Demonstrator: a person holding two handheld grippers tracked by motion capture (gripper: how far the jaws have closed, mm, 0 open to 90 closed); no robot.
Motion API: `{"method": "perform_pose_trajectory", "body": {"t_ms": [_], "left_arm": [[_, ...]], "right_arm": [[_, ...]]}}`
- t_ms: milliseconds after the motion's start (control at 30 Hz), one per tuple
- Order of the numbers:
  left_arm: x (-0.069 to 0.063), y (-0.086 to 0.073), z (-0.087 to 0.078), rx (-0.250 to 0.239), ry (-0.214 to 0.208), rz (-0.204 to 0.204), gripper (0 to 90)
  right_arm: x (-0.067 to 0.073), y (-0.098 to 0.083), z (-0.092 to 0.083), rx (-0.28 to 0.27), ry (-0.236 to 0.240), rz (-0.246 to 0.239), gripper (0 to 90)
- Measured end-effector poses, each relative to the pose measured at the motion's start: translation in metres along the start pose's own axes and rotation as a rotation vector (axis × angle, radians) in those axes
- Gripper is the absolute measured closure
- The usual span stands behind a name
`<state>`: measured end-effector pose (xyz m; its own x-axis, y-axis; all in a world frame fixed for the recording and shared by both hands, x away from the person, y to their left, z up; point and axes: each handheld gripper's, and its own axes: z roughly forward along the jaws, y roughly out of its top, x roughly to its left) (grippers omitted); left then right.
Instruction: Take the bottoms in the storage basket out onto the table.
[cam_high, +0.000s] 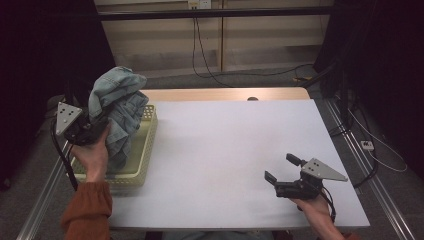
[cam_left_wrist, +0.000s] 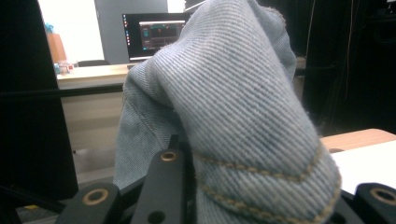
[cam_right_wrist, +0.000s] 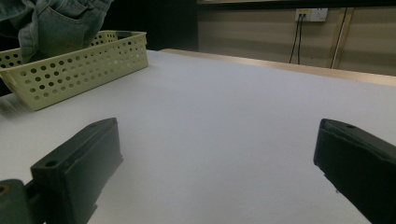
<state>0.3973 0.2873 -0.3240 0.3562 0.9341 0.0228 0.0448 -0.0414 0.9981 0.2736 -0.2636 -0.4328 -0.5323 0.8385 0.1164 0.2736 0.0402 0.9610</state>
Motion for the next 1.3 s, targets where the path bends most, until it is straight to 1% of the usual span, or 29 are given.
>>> {"method": "perform_pose_trajectory", "body": {"t_ms": [33, 67, 100, 167, 400, 467, 533, 600, 667, 800, 867, 900, 1033, 1200, 1300], "left_arm": [[0.0, 0.001, 0.0, -0.005, 0.0, 0.001, 74.8], [0.0, 0.002, -0.001, 0.003, -0.004, 0.007, 74.8], [-0.001, 0.003, -0.001, -0.01, -0.001, 0.005, 74.8], [-0.002, 0.004, -0.001, -0.015, -0.004, 0.007, 74.8], [-0.003, 0.01, -0.002, -0.027, -0.016, 0.0, 74.8], [-0.003, 0.012, -0.003, -0.028, -0.019, 0.007, 74.8], [-0.005, 0.014, -0.004, -0.044, -0.021, 0.0, 74.8], [-0.005, 0.016, -0.005, -0.047, -0.028, 0.007, 74.8], [-0.006, 0.019, -0.006, -0.053, -0.033, -0.001, 74.8], [-0.009, 0.024, -0.008, -0.069, -0.042, 0.015, 74.9], [-0.011, 0.026, -0.007, -0.077, -0.047, 0.014, 74.9], [-0.011, 0.028, -0.008, -0.073, -0.05, 0.017, 74.9], [-0.013, 0.032, -0.008, -0.083, -0.056, 0.007, 74.9], [-0.015, 0.037, -0.008, -0.088, -0.072, -0.004, 74.9], [-0.017, 0.039, -0.008, -0.09, -0.078, -0.003, 74.9]], "right_arm": [[0.0, 0.0, 0.0, 0.0, 0.0, 0.0, 0.8], [0.0, 0.0, 0.0, 0.0, 0.0, 0.0, 0.8], [0.0, 0.0, 0.0, 0.0, 0.0, 0.0, 0.8], [0.0, 0.0, 0.0, 0.0, -0.001, 0.001, 0.8], [0.0, 0.0, 0.0, 0.001, 0.0, 0.002, 0.8], [0.0, 0.0, 0.0, 0.0, 0.0, -0.001, 0.8], [0.0, 0.0, 0.0, 0.001, 0.0, 0.0, 0.8], [0.0, 0.0, 0.0, 0.0, -0.001, 0.0, 0.8], [0.0, 0.0, 0.0, 0.001, 0.0, 0.0, 0.8], [0.0, 0.0, 0.0, 0.0, 0.0, -0.002, 0.8], [-0.001, 0.0, 0.0, 0.002, 0.002, -0.007, 0.8], [0.0, 0.0, 0.0, 0.002, 0.002, -0.007, 0.8], [0.0, 0.0, 0.0, 0.0, 0.0, 0.0, 0.8], [-0.001, 0.0, 0.0, 0.002, 0.0, -0.005, 0.8], [-0.001, 0.0, 0.0, 0.002, 0.0, -0.005, 0.8]]}}
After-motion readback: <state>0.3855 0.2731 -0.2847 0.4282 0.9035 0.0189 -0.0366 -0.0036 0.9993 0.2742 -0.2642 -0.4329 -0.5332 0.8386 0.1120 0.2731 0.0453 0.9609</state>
